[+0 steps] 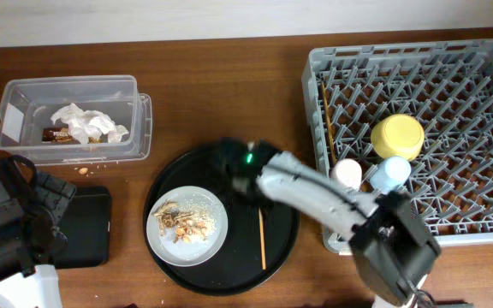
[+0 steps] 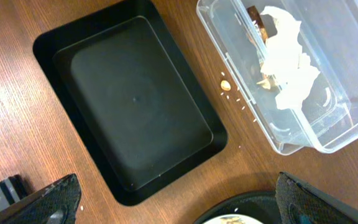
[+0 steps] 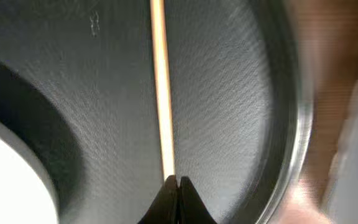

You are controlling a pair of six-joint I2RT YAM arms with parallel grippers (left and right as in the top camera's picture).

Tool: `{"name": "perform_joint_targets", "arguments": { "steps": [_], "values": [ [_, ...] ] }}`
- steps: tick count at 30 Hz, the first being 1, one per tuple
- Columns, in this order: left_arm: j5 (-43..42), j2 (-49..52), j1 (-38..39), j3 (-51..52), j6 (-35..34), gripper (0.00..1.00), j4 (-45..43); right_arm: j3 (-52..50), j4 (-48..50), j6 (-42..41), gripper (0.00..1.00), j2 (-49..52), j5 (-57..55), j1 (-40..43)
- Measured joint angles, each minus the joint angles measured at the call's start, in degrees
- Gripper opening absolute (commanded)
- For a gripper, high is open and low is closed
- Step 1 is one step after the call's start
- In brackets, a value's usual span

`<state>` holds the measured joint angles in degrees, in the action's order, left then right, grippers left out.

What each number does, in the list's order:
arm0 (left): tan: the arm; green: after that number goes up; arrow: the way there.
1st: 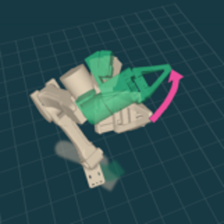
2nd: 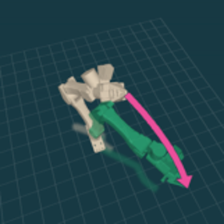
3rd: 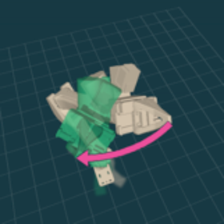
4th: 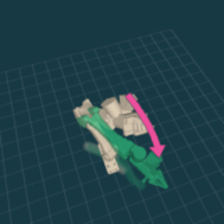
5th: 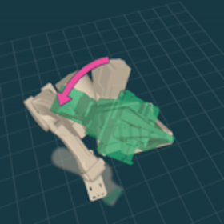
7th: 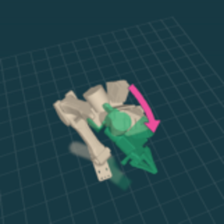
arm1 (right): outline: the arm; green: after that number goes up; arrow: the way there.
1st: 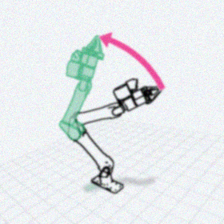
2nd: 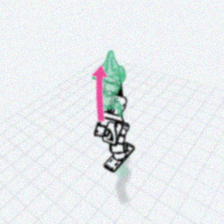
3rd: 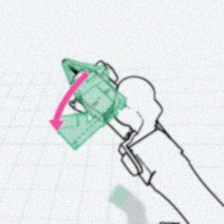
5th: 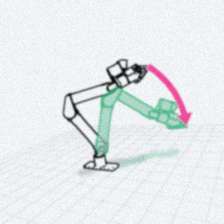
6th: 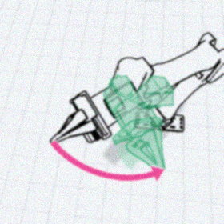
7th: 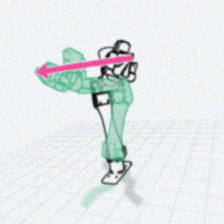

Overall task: Sort waste into correct bins and load items into the dishwasher rack
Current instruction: 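Carry the second chopstick into the rack and release it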

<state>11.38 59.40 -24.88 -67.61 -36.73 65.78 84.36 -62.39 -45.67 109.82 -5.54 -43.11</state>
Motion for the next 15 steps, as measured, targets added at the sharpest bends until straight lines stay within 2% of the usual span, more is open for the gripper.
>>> {"name": "perform_joint_targets", "arguments": {
  "steps": [1, 3, 4, 6, 8, 11, 15],
  "values": [
    [0.0, 0.0, 0.0, 0.0, 0.0, 0.99, -0.1, 4.3, -2.1, 3.0, 0.09, 0.0, 0.7, 2.8],
    [0.0, 0.0, 0.0, 0.0, 0.0, 0.99, -0.2, 11.0, -6.8, 9.1, 0.26, -0.3, 4.0, 7.1],
    [0.0, 0.0, 0.0, 0.0, 0.0, 0.99, -0.1, 12.3, -7.7, 11.0, 0.30, -0.5, 5.0, 8.4],
    [0.0, 0.0, 0.0, 0.0, 0.0, 0.99, -0.2, 11.6, -9.5, 13.1, 0.36, -0.6, 6.4, 9.4],
    [0.0, 0.0, 0.0, 0.0, 0.0, 0.99, -0.1, 7.8, -6.4, 13.5, 0.46, -0.6, 7.1, 7.7],
    [0.0, 0.0, 0.0, 0.0, 0.0, 0.99, -0.2, -4.1, 3.3, 11.5, 0.46, -0.3, 7.8, 1.6],
    [0.0, 0.0, 0.0, 0.0, 0.0, 0.99, -0.1, -15.2, 13.9, 7.9, 0.39, -0.2, 8.2, 1.0]
  ]
}}
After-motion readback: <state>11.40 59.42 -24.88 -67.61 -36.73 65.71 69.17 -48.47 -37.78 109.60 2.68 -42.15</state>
